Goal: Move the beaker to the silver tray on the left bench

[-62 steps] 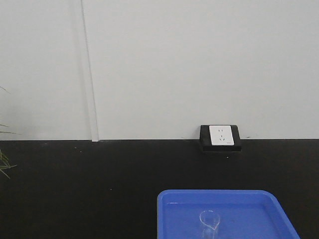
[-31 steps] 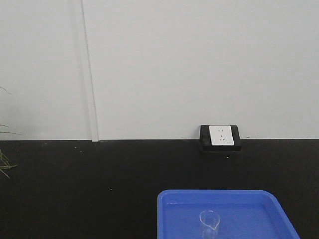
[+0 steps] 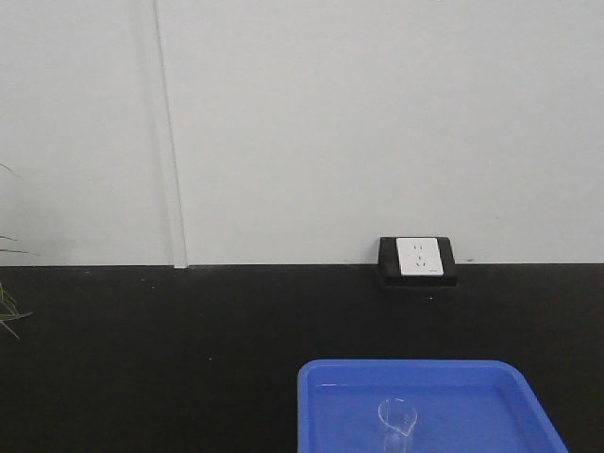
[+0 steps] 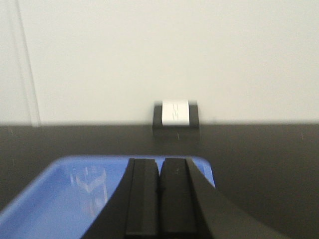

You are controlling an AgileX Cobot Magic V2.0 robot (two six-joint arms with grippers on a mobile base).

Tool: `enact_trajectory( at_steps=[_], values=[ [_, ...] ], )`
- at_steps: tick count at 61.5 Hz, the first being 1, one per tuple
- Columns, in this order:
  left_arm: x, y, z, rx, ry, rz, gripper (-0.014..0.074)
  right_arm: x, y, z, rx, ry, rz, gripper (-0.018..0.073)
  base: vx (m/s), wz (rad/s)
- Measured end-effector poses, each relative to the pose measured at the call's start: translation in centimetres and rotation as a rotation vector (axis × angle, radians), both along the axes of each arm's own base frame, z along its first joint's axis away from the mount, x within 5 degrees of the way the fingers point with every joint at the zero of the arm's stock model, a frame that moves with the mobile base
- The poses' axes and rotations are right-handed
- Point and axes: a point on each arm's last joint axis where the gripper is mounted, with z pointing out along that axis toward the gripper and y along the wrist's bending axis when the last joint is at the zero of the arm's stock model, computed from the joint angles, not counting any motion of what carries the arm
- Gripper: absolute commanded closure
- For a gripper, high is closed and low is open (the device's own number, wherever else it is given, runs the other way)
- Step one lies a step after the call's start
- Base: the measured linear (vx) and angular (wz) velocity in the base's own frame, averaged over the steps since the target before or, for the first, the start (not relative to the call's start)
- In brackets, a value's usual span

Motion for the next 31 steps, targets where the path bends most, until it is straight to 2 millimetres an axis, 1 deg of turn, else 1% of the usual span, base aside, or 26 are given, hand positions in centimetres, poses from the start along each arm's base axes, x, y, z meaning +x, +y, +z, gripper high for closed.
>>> enact_trajectory(
  at_steps=[5, 8, 11, 15, 18, 20, 25, 31],
  values=[
    [0.0, 0.0, 0.0, 0.0, 0.0, 0.0, 0.0595, -0.1, 0.0, 0.6, 0.018, -0.042, 0.006, 0.057, 0.0, 0.0],
    [0.0, 0.0, 0.0, 0.0, 0.0, 0.0, 0.0595, -0.2, 0.0, 1.5, 0.037, -0.052, 0.005, 0.057, 0.0, 0.0],
    [0.0, 0.0, 0.0, 0.0, 0.0, 0.0, 0.0595, -0.4, -0.1, 2.7, 0.051, -0.065, 0.005, 0.057, 0.0, 0.0],
    [0.0, 0.0, 0.0, 0.0, 0.0, 0.0, 0.0595, -0.8, -0.1, 5.0, 0.06, -0.088, 0.001, 0.057, 0.0, 0.0],
    [0.0, 0.0, 0.0, 0.0, 0.0, 0.0, 0.0595, -0.9, -0.2, 6.4, 0.062, -0.087, -0.002, 0.0569, 0.0, 0.0],
    [0.0, 0.0, 0.0, 0.0, 0.0, 0.0, 0.0595, -0.8, -0.2, 6.9, 0.057, -0.075, -0.005, 0.0568, 0.0, 0.0],
    [0.0, 0.0, 0.0, 0.0, 0.0, 0.0, 0.0595, -0.4, -0.2, 7.8, 0.033, -0.035, -0.015, 0.0566, 0.0, 0.0],
    [0.0, 0.0, 0.0, 0.0, 0.0, 0.0, 0.0595, 0.5, -0.2, 7.5, -0.024, 0.04, -0.032, 0.0564, 0.0, 0.0]
  ],
)
